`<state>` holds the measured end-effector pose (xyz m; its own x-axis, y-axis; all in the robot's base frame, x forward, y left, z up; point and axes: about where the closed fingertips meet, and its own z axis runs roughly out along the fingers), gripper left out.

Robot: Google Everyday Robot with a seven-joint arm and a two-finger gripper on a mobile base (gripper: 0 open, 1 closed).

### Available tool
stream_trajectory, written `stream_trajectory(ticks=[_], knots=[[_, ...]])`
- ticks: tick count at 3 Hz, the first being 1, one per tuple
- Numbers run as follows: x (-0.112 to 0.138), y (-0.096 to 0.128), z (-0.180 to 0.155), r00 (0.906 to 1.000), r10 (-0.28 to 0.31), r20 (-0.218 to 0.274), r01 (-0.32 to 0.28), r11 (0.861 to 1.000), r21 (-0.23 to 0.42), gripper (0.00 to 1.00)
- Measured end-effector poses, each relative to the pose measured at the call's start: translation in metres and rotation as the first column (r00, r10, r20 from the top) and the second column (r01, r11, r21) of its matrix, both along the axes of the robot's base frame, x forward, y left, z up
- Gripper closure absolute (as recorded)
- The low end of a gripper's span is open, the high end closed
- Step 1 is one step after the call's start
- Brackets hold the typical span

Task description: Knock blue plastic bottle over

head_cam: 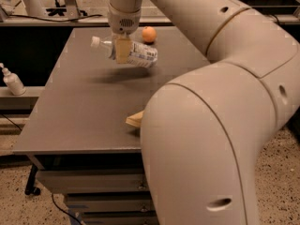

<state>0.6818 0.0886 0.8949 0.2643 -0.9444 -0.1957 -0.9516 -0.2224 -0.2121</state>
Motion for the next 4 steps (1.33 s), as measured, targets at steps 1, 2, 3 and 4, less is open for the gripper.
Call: stream_trajectory(ticks=[1, 2, 3, 4], knots=[[-0.011, 0.006, -0.008, 0.9986, 0.046, -0.026, -0.046, 0.999, 0.003, 0.84], [-0.017, 0.016, -0.013, 0.9956, 0.086, -0.036, -0.086, 0.996, 0.019, 0.61], [-0.021, 0.022, -0.015, 0.9924, 0.117, -0.038, -0.116, 0.993, 0.028, 0.36], [-0.024, 0.027, -0.016, 0.9903, 0.135, -0.034, -0.134, 0.991, 0.031, 0.13]])
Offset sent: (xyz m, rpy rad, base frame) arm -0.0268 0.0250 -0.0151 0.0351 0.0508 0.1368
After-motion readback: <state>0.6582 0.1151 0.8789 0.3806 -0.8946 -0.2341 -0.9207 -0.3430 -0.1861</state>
